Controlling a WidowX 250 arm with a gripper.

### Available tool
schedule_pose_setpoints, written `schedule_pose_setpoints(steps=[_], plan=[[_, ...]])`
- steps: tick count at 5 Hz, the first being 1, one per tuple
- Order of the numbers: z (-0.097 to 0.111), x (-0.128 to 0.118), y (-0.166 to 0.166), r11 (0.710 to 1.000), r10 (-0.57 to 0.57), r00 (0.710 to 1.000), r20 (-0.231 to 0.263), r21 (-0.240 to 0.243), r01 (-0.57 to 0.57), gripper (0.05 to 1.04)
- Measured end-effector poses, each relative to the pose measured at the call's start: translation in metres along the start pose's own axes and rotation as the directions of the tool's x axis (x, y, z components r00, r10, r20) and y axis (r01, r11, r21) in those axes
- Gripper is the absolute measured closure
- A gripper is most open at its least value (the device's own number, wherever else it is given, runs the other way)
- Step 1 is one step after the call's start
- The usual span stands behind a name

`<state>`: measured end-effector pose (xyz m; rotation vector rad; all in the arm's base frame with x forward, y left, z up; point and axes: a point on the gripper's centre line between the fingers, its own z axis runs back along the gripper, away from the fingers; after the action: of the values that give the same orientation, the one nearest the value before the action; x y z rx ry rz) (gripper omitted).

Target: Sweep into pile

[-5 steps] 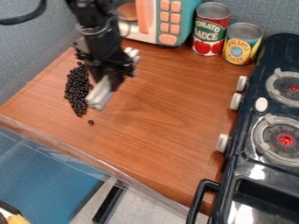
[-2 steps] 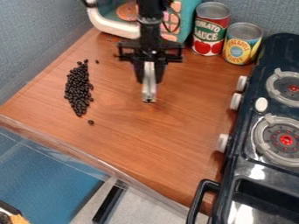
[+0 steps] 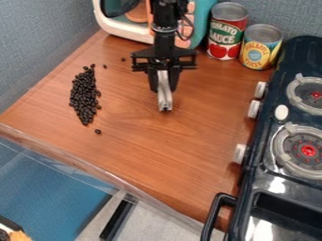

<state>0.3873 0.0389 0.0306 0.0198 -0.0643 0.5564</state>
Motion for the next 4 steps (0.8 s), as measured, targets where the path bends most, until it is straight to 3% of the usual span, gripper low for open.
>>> schedule_pose_setpoints(steps=[1, 3, 4], plan=[[-0.007, 0.017, 0.014, 0.999, 0.048, 0.999, 0.009, -0.003, -0.048, 0.718], [0.0, 0.049, 0.036, 0.984, 0.178, 0.982, 0.061, -0.027, -0.177, 0.718], [-0.01, 0.052, 0.038, 0.974, 0.227, 0.972, 0.068, -0.029, -0.225, 0.718]])
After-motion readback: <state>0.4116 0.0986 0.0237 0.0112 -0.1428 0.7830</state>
